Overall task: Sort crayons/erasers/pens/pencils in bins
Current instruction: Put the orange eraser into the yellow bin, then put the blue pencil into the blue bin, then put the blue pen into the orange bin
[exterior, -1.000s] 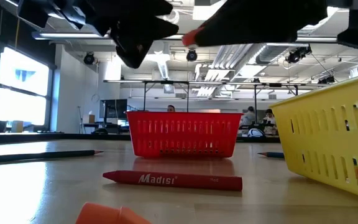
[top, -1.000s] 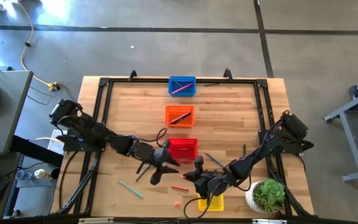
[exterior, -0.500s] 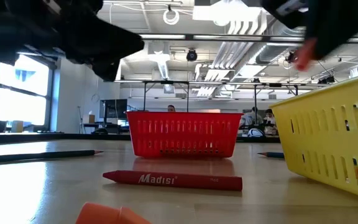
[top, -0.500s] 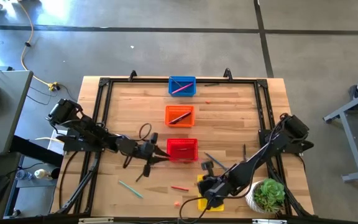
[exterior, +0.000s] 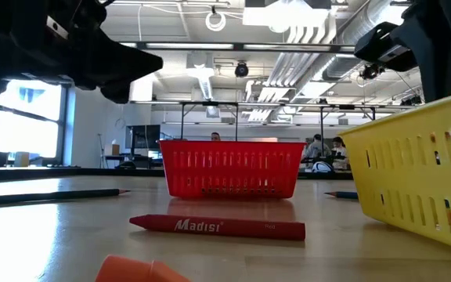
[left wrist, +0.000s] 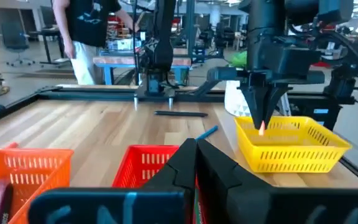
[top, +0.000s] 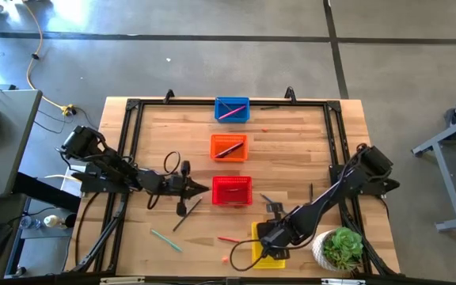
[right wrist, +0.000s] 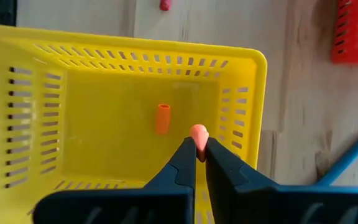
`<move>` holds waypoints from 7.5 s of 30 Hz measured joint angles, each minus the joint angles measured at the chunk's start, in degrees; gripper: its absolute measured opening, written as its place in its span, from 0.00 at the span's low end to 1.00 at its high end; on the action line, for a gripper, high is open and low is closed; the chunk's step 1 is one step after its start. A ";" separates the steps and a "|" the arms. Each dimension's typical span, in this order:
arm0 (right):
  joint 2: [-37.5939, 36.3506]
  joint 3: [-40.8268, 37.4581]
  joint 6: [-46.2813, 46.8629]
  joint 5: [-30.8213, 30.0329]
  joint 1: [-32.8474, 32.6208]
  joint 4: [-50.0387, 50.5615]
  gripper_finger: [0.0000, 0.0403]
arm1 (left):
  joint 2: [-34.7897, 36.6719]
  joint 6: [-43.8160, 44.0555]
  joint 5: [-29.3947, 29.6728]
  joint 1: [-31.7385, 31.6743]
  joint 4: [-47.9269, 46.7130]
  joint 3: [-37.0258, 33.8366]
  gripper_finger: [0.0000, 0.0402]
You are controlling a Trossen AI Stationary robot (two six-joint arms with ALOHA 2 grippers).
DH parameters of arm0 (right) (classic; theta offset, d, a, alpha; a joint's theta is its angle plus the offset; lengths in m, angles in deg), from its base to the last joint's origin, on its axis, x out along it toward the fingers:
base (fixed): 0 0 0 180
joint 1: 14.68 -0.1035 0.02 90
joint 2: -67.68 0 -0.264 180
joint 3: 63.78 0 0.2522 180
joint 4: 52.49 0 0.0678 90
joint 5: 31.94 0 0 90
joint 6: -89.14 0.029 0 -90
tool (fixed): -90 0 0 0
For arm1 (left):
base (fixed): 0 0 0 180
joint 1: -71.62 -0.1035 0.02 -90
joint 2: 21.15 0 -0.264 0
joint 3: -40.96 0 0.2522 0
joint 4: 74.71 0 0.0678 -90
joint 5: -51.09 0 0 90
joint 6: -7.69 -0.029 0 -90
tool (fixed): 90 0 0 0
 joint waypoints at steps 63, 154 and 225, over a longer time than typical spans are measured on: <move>-23.44 -31.61 26.53 -11.40 6.38 -11.89 0.17 | -0.04 -1.52 1.34 -1.00 -1.11 -2.62 0.00; -19.58 -18.69 -46.99 -26.06 31.27 -32.45 0.00 | -0.04 0.44 2.39 -0.98 -7.16 1.44 0.02; 17.27 17.05 -65.84 8.18 69.58 -30.16 0.23 | -0.04 -2.01 4.20 -2.55 -1.09 0.25 0.01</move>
